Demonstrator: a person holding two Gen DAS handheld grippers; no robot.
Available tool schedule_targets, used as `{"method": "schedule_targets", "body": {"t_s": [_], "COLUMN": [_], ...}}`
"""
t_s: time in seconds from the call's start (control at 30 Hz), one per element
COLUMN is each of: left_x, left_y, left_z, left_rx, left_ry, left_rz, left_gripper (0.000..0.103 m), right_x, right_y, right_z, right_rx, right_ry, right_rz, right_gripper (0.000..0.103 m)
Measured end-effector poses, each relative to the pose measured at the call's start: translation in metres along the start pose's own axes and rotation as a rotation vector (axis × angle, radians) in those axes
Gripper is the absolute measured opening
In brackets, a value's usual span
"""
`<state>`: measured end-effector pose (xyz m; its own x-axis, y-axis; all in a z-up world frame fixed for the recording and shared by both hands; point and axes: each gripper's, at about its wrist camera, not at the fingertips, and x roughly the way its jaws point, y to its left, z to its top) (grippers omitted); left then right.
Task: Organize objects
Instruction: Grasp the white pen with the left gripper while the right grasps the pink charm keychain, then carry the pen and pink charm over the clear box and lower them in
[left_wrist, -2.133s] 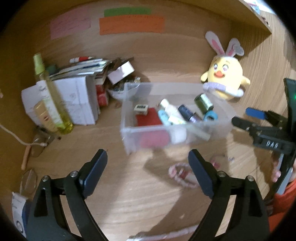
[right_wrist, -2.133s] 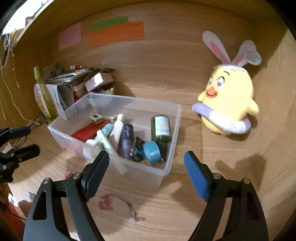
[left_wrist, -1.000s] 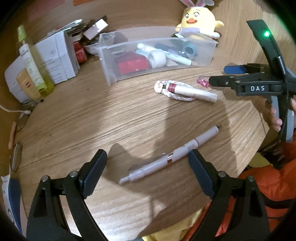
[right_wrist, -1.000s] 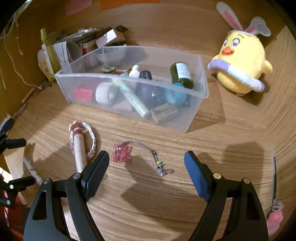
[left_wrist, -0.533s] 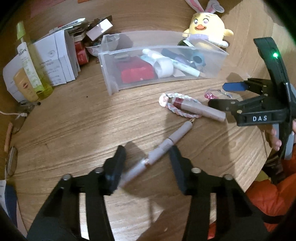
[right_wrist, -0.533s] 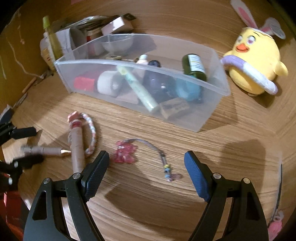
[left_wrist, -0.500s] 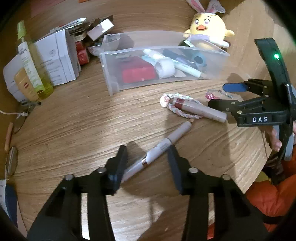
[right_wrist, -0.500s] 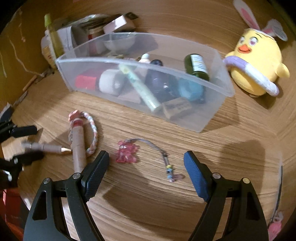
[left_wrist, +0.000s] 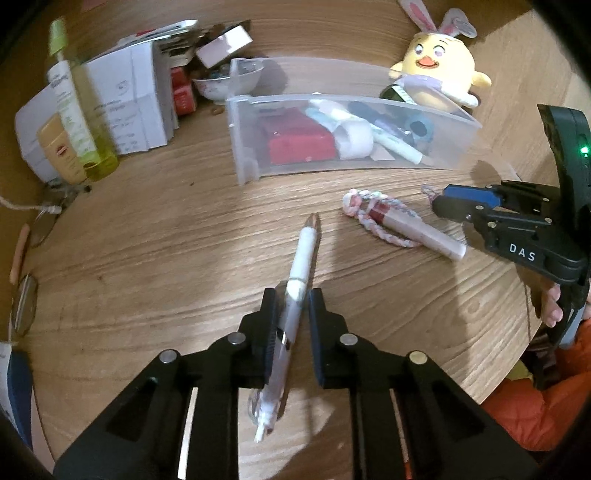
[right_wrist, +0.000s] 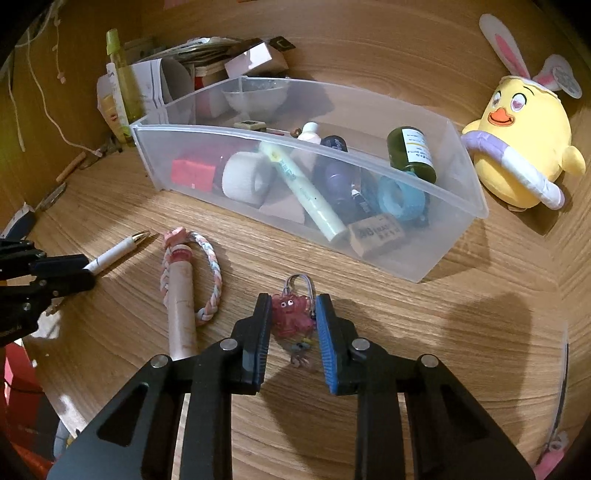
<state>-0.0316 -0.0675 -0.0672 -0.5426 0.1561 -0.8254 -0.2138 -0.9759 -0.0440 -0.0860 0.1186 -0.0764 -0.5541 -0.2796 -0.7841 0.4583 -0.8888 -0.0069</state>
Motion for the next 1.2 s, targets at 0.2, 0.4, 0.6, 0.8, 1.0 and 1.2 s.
{"method": "schedule_targets", "body": {"t_s": [0.2,0.4,0.6,0.8,1.0,1.2], "left_x": [0.009,0.005,-0.017,-0.039,-0.056,-0.070], "left_y": [-0.002,0.003,0.001,-0.001,-0.004,-0.007], "left_z": [0.012,0.019,0.030,0.049,0.066,0.080], "left_rx": [0.030,-0.021,-0.041,-0.045,-0.051,-0.059], "left_ry": [-0.015,-0.022,-0.103,-0.194,-0.273,-0.332], "left_rz": [-0.016,-0.046,-0.048,-0.049,-0.039,-0.044], "left_gripper": [0.012,0.010,0.010,0.010,0.010,0.010], "right_x": [-0.009,-0.020,-0.035,-0.054,-0.075,-0.087], "right_y": [-0.001,-0.006,-0.012,-0.015,-0.017,-0.021], "right_z": [-0.003,-0.002,0.007,0.020,0.038,0.051], "right_rx": [0.014,0.044,0.056,0.062,0.062,0.060], "right_ry": [-0.021,-0.056,-0.105,-0.176,-0.260,-0.310], "right_rz": [0.012,0.011,0.005,-0.004,-0.012,-0.014], "right_gripper": [0.022,0.022,0.022,0.022,0.022,0.022]}}
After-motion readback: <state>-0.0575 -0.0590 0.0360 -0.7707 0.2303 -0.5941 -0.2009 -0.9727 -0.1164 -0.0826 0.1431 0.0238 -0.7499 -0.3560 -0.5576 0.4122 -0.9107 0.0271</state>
